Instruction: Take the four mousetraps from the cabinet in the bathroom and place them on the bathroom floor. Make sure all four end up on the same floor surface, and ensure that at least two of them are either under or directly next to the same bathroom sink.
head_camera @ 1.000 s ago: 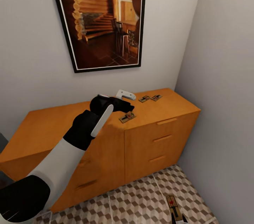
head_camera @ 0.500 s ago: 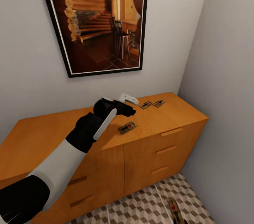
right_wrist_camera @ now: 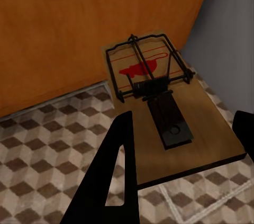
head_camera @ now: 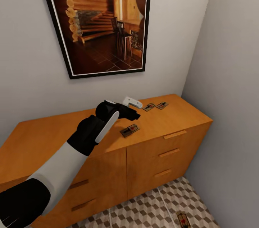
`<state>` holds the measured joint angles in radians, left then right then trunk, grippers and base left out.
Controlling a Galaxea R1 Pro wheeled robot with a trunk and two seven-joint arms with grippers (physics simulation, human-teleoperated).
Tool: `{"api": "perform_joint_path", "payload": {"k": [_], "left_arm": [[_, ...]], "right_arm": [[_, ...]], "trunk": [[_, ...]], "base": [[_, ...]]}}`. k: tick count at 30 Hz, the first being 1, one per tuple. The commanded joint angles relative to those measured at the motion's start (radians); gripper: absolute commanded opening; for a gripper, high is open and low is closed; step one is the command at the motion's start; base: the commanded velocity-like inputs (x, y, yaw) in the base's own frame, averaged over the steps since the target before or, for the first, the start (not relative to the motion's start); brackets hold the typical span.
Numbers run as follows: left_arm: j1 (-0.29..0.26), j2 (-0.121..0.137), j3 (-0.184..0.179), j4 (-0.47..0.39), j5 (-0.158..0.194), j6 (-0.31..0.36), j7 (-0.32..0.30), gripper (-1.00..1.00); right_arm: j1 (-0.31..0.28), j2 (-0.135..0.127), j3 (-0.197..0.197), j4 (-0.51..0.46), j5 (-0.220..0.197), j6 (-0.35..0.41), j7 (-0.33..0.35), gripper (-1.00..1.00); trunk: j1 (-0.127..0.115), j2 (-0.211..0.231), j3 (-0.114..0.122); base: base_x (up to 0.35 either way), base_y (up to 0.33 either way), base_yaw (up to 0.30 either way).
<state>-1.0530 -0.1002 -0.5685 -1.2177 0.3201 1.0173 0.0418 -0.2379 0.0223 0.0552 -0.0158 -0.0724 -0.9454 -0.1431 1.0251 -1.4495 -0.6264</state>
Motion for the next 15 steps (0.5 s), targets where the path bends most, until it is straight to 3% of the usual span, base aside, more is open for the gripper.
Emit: {"api": "perform_joint_path", "payload": {"k": [1,15], "left_arm": [[-0.001,0.002,-0.001,-0.001,0.005,0.004,0.000,1.00],[-0.001,0.017,0.001,0.000,0.005,0.002,-0.091,1.00]], "right_arm": [[0.000,0.000,0.006,0.000,-0.007,-0.003,-0.002,-1.00],[0.001,-0.001,0.006,0.000,-0.007,-0.003,-0.004,-1.00]], "trunk": [[0.000,-0.001,-0.001],[0.000,-0.001,-0.001]], "base": [[0.000,0.000,0.000],[0.000,0.000,0.000]]}}
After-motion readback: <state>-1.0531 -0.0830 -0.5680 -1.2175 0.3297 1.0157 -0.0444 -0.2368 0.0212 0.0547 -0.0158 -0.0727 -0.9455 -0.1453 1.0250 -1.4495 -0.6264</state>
